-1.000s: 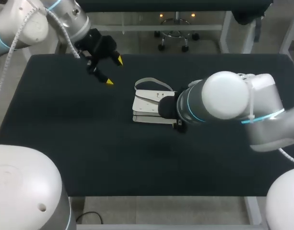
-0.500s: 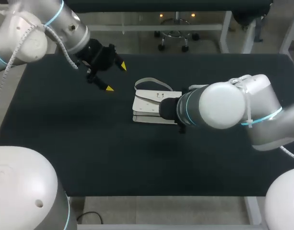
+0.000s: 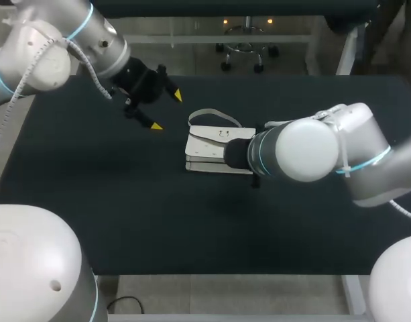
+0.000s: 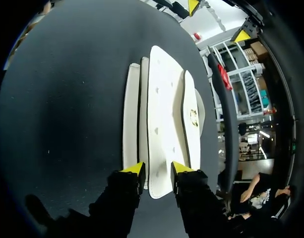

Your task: Pick up the bag, open it, inspect its contents, close it, and place it on the opposite side

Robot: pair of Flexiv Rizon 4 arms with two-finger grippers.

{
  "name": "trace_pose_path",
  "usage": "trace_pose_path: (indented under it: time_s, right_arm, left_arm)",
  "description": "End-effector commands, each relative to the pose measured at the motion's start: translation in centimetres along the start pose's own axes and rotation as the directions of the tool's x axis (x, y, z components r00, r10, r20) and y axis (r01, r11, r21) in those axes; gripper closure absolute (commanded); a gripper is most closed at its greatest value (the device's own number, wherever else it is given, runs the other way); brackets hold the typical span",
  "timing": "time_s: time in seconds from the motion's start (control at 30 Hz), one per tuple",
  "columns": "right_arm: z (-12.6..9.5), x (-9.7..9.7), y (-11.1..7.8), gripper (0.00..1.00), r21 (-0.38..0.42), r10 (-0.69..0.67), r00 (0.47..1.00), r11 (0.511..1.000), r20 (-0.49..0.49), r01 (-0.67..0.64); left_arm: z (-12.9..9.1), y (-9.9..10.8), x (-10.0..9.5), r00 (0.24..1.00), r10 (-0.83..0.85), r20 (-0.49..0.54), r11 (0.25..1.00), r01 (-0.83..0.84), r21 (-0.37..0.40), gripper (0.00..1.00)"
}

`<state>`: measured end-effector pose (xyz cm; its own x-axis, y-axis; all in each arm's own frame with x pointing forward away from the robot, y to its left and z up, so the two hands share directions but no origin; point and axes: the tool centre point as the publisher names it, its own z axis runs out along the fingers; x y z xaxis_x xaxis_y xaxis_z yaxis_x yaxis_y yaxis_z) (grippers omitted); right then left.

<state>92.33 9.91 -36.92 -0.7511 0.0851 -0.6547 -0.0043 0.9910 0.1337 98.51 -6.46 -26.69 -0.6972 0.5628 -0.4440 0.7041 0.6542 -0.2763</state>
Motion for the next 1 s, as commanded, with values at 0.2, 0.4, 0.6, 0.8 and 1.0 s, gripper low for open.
trace_pose_path:
  time_s: [0.2,0.4,0.6,0.8,1.0]
  right_arm:
    - [0.7,0.1,-0.2,0.95,-0.009,0.008,1.0,1.0,0.006,-0.008]
    - [0.7,0.0,-0.1,0.94,-0.01,0.006,1.0,1.0,0.014,-0.006]
    - [0.7,0.0,-0.2,0.98,-0.01,0.004,1.0,1.0,0.016,-0.004]
    - [0.8,0.0,-0.1,1.0,-0.014,0.008,1.0,1.0,0.022,-0.008]
    - [0.7,0.0,-0.1,1.0,-0.015,0.011,1.0,1.0,0.023,-0.011]
  left_arm:
    - [0.8,0.1,-0.5,1.0,0.005,-0.016,1.0,-0.005,0.001,0.0]
    - [1.1,0.3,-0.7,1.0,0.006,-0.026,1.0,-0.006,0.003,0.0]
    - [1.5,0.2,-0.7,0.999,0.017,-0.027,1.0,-0.017,0.012,0.0]
    - [2.0,-0.3,-0.2,0.997,0.071,-0.016,0.997,-0.071,0.015,0.0]
    - [2.0,-0.3,-0.2,0.997,0.071,-0.016,0.997,-0.071,0.015,0.0]
